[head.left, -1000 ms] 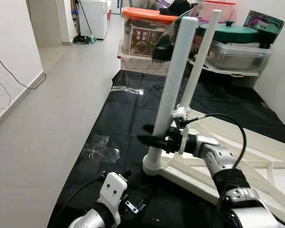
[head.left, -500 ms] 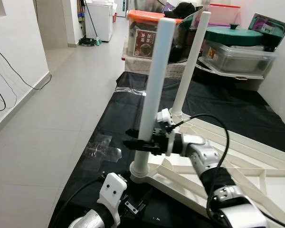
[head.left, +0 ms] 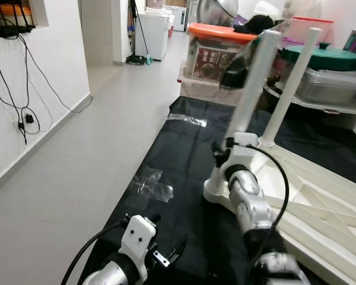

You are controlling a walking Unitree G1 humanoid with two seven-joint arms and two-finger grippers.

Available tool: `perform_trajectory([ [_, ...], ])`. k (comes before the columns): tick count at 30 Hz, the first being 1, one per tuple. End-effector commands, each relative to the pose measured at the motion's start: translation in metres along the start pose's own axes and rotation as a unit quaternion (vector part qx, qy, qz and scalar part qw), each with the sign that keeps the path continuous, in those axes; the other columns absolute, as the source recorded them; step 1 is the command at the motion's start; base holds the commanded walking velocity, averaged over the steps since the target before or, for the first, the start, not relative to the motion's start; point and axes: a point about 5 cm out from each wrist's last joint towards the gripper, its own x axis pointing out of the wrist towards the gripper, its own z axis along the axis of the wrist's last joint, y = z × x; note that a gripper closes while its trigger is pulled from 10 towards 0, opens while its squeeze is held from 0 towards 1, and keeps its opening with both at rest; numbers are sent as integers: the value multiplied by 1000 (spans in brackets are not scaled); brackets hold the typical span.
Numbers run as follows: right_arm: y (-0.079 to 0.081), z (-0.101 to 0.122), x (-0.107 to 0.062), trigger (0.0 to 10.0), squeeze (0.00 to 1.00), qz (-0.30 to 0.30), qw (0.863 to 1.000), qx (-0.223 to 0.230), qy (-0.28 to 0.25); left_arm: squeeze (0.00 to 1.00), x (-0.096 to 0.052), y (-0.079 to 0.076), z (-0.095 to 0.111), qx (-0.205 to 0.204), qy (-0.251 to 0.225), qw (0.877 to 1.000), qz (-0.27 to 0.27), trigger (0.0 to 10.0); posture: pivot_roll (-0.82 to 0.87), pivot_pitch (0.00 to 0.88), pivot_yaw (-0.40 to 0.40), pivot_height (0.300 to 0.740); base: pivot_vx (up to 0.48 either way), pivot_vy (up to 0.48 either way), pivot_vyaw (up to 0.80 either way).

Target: Building children table

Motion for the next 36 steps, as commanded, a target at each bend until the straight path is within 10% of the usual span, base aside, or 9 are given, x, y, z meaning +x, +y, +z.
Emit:
perform_trajectory([
  [1,-5,-21,-13,0,0,-63,997,24,46,0,0,-2,-2,-5,7,1000,-6,10000,243,0,-124,740,0,0,0],
  [7,3,-21,-14,0,0,-80,996,23,46,0,0,-2,-2,-5,7,1000,-6,10000,243,0,-124,740,0,0,0],
  [8,12,-22,-13,10000,0,-39,998,35,42,0,0,-2,-2,-5,7,1000,-6,10000,241,0,-122,740,0,0,0],
  [9,23,-21,-12,10000,1000,20,998,46,25,0,0,-2,-2,-5,7,1000,-6,10000,241,0,-121,740,0,0,0],
  [14,29,-19,-11,10000,1000,76,996,52,11,0,0,-2,-2,-6,7,1000,-6,10000,240,0,-119,740,0,0,0],
  [15,27,-16,-8,10000,0,94,994,50,1,0,0,-2,-2,-6,7,1000,-6,10000,241,0,-121,740,0,0,0],
  [28,7,12,12,10000,0,482,872,61,56,0,1,-3,-4,-7,7,1000,-9,10000,238,0,-122,740,0,0,0],
  [32,14,14,-5,10000,0,657,747,-22,99,0,2,-3,-4,-7,7,1000,-7,10000,251,0,-135,740,0,0,0],
  [36,19,10,-10,10000,0,698,706,-36,114,0,2,-3,-4,-7,7,1000,-6,10000,255,0,-137,740,0,0,0],
])
